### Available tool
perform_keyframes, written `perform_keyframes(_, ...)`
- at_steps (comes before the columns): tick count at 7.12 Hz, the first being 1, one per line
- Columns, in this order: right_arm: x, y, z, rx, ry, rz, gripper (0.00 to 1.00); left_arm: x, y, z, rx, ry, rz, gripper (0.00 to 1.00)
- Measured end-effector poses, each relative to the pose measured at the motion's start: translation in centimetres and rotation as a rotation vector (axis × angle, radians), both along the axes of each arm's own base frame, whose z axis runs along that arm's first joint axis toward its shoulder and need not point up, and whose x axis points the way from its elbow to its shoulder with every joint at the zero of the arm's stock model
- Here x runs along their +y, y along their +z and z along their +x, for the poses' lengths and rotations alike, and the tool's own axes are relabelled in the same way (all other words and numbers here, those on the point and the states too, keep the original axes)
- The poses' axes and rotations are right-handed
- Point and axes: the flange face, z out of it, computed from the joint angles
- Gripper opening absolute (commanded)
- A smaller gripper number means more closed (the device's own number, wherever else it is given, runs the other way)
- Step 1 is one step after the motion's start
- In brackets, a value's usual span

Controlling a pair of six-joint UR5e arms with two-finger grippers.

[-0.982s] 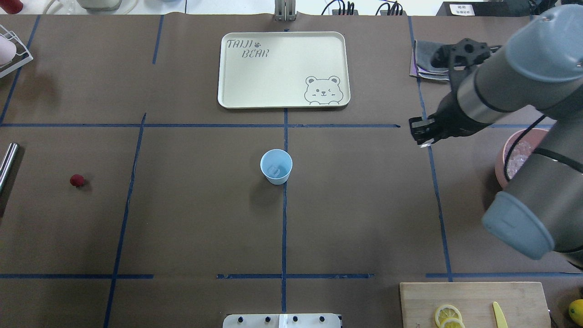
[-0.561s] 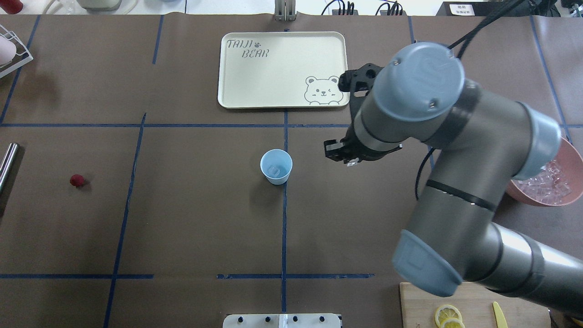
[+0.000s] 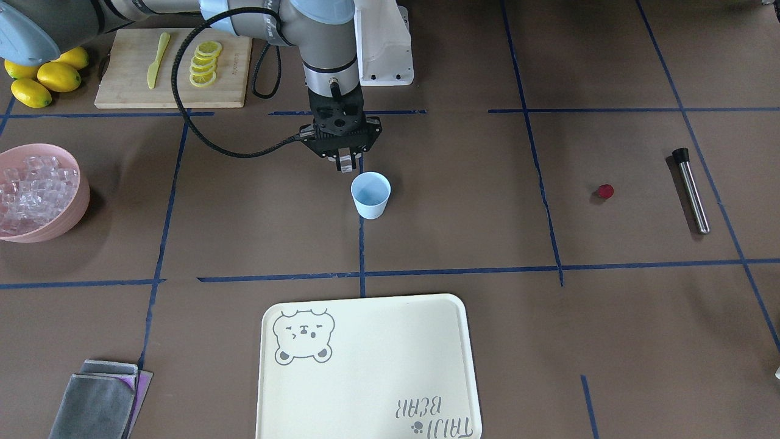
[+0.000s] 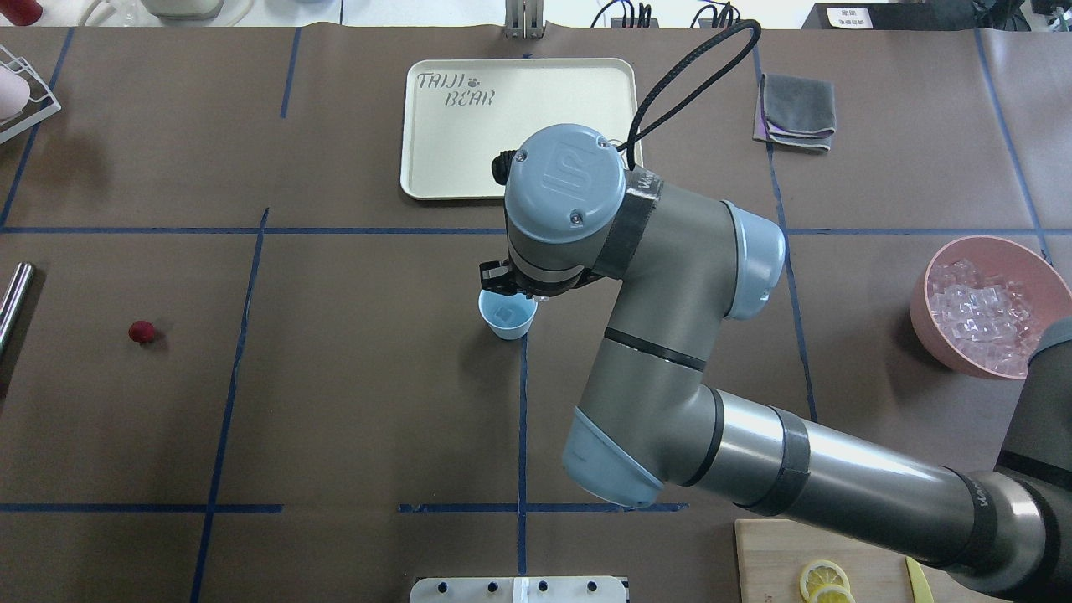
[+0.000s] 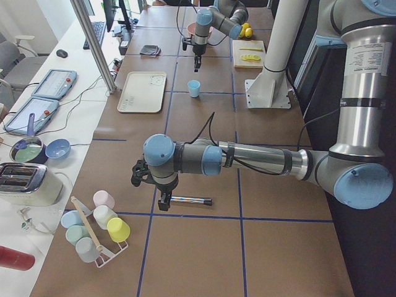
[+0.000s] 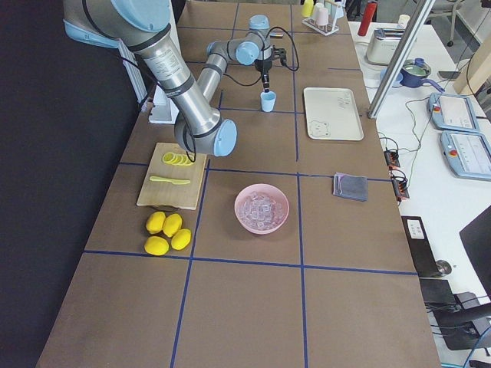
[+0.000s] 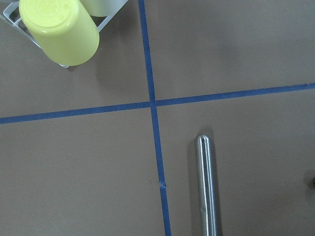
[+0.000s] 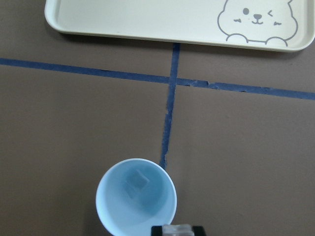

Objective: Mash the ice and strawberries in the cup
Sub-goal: 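Carry the ice cube over the pale blue cup, then open the right gripper to drop the ice cube into the cup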

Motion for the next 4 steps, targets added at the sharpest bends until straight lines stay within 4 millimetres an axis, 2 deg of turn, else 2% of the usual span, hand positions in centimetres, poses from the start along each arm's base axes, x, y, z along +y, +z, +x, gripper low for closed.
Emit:
perform_keyframes(2,-0.7,-1.5,-2.5,0.01,-0.004,-0.007,0.0,0.1,0.1,0.0,0.002,0.001,0.0,1.0)
perform_keyframes(4,-0.8,-1.7,-4.0,0.026,-0.008,-0.011,0.0,0.1,0.1,0.1,0.003,0.002,0.0,1.0)
